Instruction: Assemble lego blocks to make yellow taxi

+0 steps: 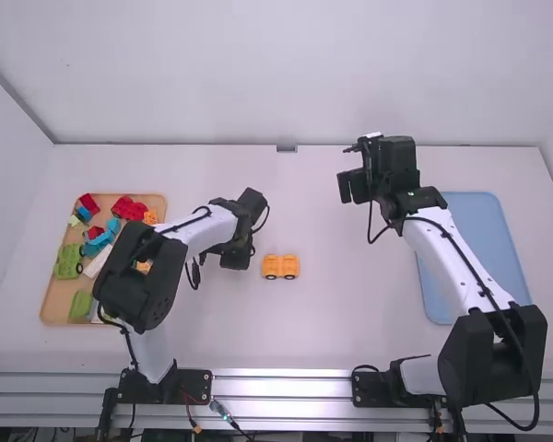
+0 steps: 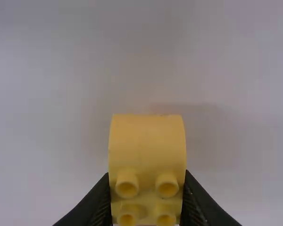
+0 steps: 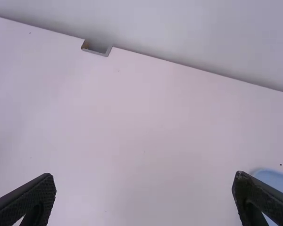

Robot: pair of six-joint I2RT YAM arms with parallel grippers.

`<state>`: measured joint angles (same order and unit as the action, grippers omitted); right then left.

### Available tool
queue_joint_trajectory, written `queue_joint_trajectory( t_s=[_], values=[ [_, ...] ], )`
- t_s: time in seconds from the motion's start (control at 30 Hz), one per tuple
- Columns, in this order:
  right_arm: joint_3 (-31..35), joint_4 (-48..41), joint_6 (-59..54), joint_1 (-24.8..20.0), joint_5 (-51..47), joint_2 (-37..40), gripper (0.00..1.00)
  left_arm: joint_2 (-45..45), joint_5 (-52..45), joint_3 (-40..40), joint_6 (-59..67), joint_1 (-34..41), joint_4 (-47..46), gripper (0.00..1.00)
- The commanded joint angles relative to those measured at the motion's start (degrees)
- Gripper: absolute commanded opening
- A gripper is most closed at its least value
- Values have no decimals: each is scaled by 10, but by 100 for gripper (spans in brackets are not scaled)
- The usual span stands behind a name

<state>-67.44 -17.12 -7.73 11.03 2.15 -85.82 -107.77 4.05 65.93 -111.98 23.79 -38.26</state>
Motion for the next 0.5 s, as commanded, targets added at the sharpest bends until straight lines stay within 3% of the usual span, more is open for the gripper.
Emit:
queue_joint_trajectory(
  t_s=[0.0,0.07,0.33,0.37,0.47],
  values=[
    [-19,-1,2,-1,14,-4,99,2,-3,-9,8,-1,-3,20],
    [-19,-1,2,-1,14,-4,99,2,-2,-13,-9,-1,-9,29],
    [-19,-1,2,-1,14,-4,99,2,-17,-19,-3,-6,-11,47],
    [-19,-1,2,-1,14,-4,99,2,-17,-19,-3,-5,-11,53],
    [-19,-1,2,-1,14,-4,99,2,-16,-19,-2,-3,-12,55]
  ],
)
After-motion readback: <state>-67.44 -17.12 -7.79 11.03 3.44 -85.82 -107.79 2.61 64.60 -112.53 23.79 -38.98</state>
